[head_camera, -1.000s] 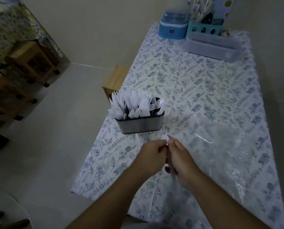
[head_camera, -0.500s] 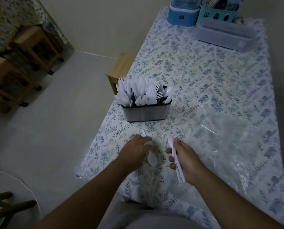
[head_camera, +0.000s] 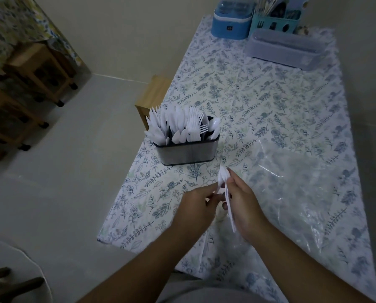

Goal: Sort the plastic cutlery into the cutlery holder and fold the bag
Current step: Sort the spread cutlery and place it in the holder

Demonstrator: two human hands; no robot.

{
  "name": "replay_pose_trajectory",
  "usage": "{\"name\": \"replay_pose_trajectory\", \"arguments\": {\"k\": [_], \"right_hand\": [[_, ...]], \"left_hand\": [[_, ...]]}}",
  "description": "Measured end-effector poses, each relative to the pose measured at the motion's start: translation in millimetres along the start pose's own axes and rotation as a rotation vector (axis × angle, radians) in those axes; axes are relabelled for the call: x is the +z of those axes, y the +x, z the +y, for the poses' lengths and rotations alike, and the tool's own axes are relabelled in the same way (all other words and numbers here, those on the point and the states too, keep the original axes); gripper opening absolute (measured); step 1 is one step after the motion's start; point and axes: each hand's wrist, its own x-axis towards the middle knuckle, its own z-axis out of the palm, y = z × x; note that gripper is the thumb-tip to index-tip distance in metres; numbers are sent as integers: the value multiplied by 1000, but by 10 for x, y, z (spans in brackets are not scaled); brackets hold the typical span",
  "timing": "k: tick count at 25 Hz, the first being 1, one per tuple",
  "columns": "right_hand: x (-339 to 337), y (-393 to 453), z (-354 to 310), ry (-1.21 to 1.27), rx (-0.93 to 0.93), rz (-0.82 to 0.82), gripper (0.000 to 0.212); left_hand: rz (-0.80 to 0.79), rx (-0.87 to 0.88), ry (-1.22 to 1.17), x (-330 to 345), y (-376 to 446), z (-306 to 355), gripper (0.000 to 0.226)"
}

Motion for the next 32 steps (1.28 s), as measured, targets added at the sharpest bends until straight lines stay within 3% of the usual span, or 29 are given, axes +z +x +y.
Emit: {"name": "replay_pose_trajectory", "arguments": {"k": [5, 10, 15, 21, 26, 29, 32], "right_hand": [[29, -6, -182, 270, -18, -76, 40], [45, 54, -1010, -11, -320, -61, 41], [155, 206, -1661, -20, -600, -34, 40], [170, 521, -1441, -140, -619, 10, 32], [123, 652, -1230, -445, -588, 145, 27], [25, 592, -1256, -484, -608, 185, 27], [-308, 398, -1045, -558, -633, 183, 19]], "left_hand": [[119, 58, -26, -78, 186, 227, 19], [207, 106, -137, -630, 658, 746, 21], [337, 223, -76, -1044, 1071, 1064, 20], [302, 173, -123, -930, 1199, 869, 13], [224, 60, 278, -878, 1273, 787, 26], [351, 166, 266, -895, 1221, 873, 24], [298, 281, 185, -637, 934, 934, 20]]}}
